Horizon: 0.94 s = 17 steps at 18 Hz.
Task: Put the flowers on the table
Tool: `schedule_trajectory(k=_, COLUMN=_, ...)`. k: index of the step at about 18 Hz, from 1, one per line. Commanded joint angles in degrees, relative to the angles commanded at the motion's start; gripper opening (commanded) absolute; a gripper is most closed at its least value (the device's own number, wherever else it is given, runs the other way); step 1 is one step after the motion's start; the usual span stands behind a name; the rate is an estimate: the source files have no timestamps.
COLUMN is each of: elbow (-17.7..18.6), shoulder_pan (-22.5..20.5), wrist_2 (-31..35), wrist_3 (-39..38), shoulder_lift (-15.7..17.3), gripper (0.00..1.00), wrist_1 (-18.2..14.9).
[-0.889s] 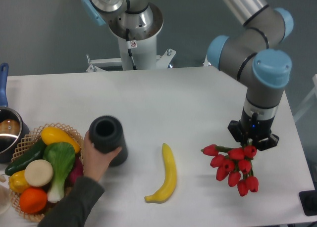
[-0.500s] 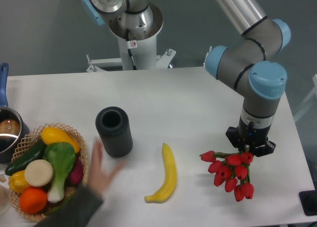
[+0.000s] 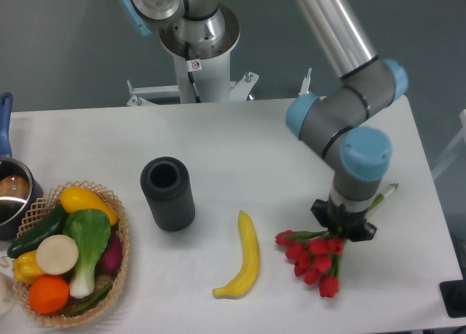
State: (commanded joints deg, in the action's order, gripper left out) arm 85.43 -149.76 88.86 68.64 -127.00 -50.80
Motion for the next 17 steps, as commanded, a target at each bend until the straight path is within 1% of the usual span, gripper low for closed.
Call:
schedule_trajectory(k=1, elbow=-0.17, shoulder_pan=-0.09, wrist_2=-0.09, wrist_3=0.09, shoulder_lift=0.17, gripper=0.33, wrist_1=0.17)
schedule_trajectory(k=2, elbow=-0.18, shoulder_pan=-0.26, wrist_2=-0.17, wrist_3=0.18, shoulder_lift=0.44, gripper=0.60, wrist_1=0.44)
schedule_trajectory(k=3, elbow=-0.26, shoulder_pan=-0.44, wrist_2=-0.09, wrist_3=0.09, shoulder_lift=0.70, gripper=1.00, wrist_1=0.53)
schedule_trajectory(k=5, elbow=-0.44, shoulder_pan=-0.79, wrist_2=-0.09, wrist_3=0.09, shoulder_lift=1.67, gripper=1.00, wrist_1=0.44)
schedule_trajectory(k=8, elbow=-0.35, shoulder_pan=-2.72, wrist_2=-0.35, wrist_3=0.26, shoulder_lift=3.68, gripper=1.00, wrist_1=0.53)
schedule_trajectory(k=10, elbow=-0.61, shoulder_pan=-3.25, wrist_2=-0.53, wrist_3=0.44, shoulder_lift=4.48, gripper=1.00, wrist_1=0.62)
schedule_trajectory(k=13, elbow=-0.79, shoulder_pan=-3.34, wrist_2=-0.53, wrist_3=0.53, shoulder_lift=4.83, gripper=1.00, wrist_1=1.14)
schedule_trajectory(k=17, elbow=-1.23, shoulder_pan=-5.09, wrist_2=-0.61, wrist_3=0.62, shoulder_lift=4.92, gripper=1.00, wrist_1=1.14)
